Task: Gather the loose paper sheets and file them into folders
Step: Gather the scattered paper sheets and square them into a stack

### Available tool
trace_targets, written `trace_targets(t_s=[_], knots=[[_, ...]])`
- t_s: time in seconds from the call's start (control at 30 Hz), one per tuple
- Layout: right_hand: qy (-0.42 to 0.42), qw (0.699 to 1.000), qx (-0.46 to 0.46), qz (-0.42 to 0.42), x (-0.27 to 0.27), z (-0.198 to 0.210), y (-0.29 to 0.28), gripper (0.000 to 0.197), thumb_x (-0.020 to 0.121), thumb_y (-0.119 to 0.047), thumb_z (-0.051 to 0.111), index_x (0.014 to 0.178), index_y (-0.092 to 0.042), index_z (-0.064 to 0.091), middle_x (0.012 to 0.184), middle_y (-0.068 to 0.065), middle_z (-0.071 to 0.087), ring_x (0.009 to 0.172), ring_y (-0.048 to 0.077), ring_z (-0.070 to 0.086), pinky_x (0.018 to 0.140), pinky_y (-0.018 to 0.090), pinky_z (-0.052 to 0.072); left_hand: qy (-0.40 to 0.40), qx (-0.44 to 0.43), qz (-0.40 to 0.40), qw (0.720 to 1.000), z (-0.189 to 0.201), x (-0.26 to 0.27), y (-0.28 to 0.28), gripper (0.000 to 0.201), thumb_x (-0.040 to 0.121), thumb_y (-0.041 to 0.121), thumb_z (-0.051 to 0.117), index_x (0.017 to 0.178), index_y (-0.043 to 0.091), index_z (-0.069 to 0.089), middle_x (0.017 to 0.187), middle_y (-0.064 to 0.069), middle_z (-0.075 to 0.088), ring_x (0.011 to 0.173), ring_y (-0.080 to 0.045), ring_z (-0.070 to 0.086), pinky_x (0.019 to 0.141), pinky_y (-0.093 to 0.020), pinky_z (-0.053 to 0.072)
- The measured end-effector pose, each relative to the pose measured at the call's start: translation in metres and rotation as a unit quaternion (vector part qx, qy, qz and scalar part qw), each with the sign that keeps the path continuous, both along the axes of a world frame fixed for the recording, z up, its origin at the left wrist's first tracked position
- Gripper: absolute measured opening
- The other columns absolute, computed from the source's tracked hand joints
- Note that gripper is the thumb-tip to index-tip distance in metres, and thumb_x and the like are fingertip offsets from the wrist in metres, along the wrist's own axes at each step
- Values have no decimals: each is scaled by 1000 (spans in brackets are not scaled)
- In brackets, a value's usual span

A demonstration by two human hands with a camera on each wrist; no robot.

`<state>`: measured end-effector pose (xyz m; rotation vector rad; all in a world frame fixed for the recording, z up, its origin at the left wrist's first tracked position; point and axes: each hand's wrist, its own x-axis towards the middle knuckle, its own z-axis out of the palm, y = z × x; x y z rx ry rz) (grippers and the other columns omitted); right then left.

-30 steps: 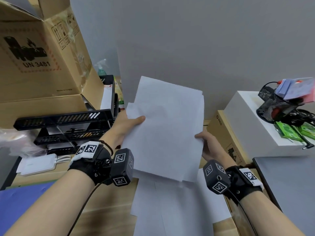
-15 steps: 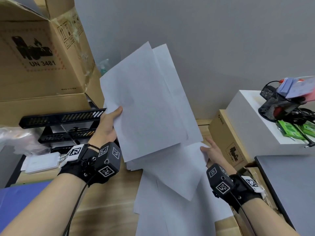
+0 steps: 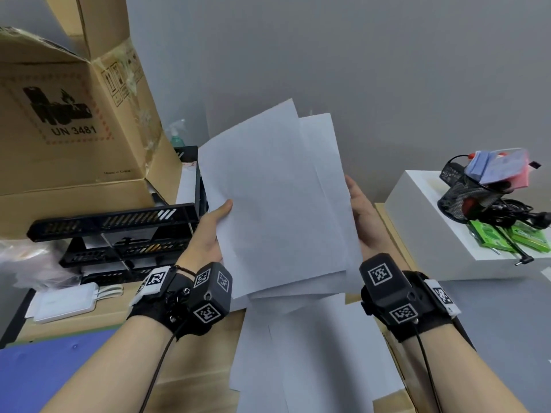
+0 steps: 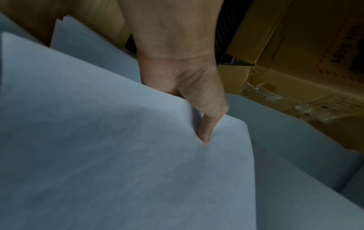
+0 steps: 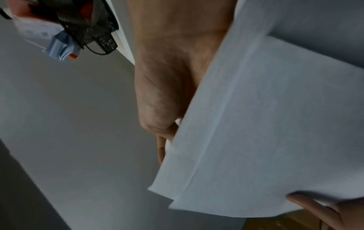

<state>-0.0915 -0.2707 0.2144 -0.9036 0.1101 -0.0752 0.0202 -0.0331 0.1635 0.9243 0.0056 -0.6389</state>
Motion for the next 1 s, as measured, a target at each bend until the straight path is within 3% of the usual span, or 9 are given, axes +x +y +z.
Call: trace_targets(t_s=[0.13, 0.33, 0.47, 0.57, 0.63, 0.73, 0.8, 0.9, 1.0], knots=[[-64, 997, 35, -16, -8, 11, 9, 22, 97, -1, 42, 102, -18, 56, 105, 9, 64, 97, 26, 60, 86, 40, 49, 26, -58, 7, 998, 9, 0, -2, 42, 101, 30, 44, 86, 17, 82, 103, -9, 75, 89, -26, 73, 78, -41, 60], [-60, 997, 42, -12, -16, 18, 13, 41, 95, -5, 39, 135, -12, 45, 114, 11, 65, 99, 25, 65, 88, 38, 52, 57, -77, 1, 995, 5, -5, -11, 36, 99, 36, 48, 124, 15, 64, 123, -12, 68, 103, -31, 69, 89, -46, 50], [-52, 998, 40, 25, -18, 16, 8, 39, 94, 2, 39, 129, -13, 43, 115, 15, 56, 102, 29, 55, 87, 38, 49, 46, -46, -33, 997, 3, -7, -21, 37, 98, 30, 51, 130, 14, 60, 127, -12, 66, 108, -31, 67, 94, -48, 49], [-13, 1000, 21, 10, -20, 6, 0, 48, 78, 3, 62, 120, -12, 45, 108, 14, 47, 95, 28, 48, 84, 36, 42, -41, 22, 49, 998, 1, 6, -23, 38, 97, 16, 57, 135, 16, 55, 126, -12, 66, 112, -33, 65, 92, -50, 52], [28, 999, 25, 7, -29, -5, -8, 47, 65, -5, 73, 108, -5, 55, 106, 14, 49, 89, 26, 48, 81, 35, 37, -104, 66, 101, 987, 7, 15, -16, 44, 95, 10, 60, 137, 22, 51, 127, -6, 66, 113, -30, 64, 91, -49, 53], [95, 995, 13, 8, -45, -22, -16, 57, 75, -41, 69, 112, 2, 64, 116, 17, 59, 97, 29, 59, 90, 42, 41, -189, 102, 83, 973, 20, 25, 0, 55, 95, 11, 61, 144, 23, 42, 133, -2, 62, 118, -26, 62, 96, -46, 51], [116, 988, -91, 50, -50, -20, -14, 76, 76, -65, 61, 116, -1, 67, 112, 13, 66, 97, 24, 62, 88, 37, 44, -240, 131, 42, 961, 34, 26, 8, 47, 96, 9, 59, 141, 14, 47, 129, -6, 64, 116, -27, 64, 96, -43, 52], [100, 966, -228, 65, -43, -6, -4, 62, 74, -42, 80, 125, -11, 62, 124, 8, 67, 111, 22, 65, 88, 31, 54, -305, 164, -13, 938, 58, 18, 9, 37, 95, 9, 59, 132, 11, 55, 120, -3, 69, 109, -21, 67, 95, -37, 54], [45, 952, -297, -52, -32, 10, 3, 44, 85, -8, 69, 127, -15, 59, 124, 5, 68, 111, 21, 65, 87, 32, 55, -331, 125, -20, 935, 76, 12, 11, 40, 91, 8, 65, 129, 10, 57, 123, -6, 68, 110, -22, 66, 90, -32, 56]])
